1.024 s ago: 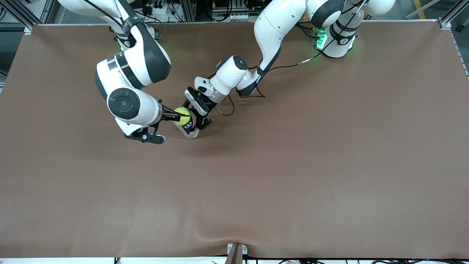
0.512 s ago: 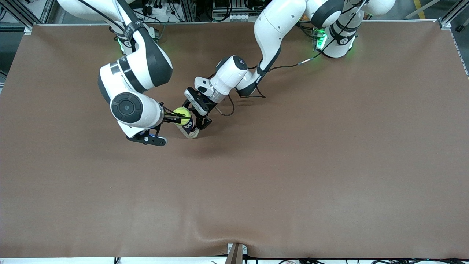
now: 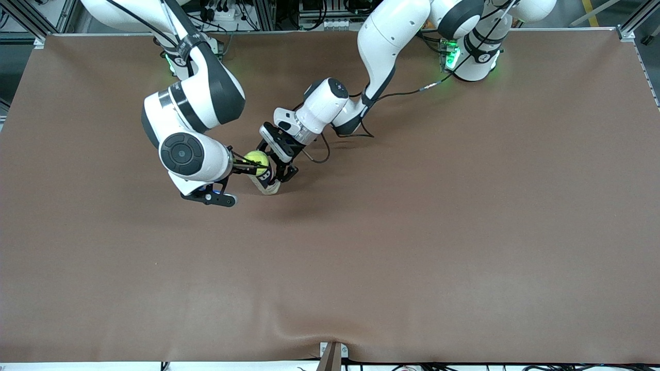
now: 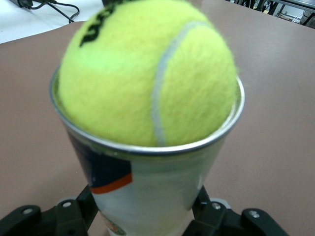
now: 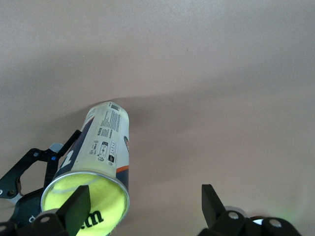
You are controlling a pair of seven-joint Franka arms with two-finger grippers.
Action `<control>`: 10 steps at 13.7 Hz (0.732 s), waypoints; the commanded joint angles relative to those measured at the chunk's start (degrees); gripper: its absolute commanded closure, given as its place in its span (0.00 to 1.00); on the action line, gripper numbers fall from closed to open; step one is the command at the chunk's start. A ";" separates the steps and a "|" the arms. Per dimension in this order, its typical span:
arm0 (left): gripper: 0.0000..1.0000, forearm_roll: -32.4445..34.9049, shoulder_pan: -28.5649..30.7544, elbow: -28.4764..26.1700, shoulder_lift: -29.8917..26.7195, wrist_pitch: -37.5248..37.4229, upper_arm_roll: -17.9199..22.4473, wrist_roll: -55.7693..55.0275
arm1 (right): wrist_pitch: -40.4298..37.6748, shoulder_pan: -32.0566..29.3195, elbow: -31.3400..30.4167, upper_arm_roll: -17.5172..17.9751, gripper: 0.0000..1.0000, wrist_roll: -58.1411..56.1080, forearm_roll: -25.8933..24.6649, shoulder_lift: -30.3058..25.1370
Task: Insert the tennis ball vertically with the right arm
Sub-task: 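Push the tennis ball down into the can with the right gripper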
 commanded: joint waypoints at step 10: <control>0.22 -1.30 -0.64 0.87 0.72 0.32 0.48 -0.38 | -0.50 0.20 -0.66 -0.16 0.00 0.14 -0.09 -0.94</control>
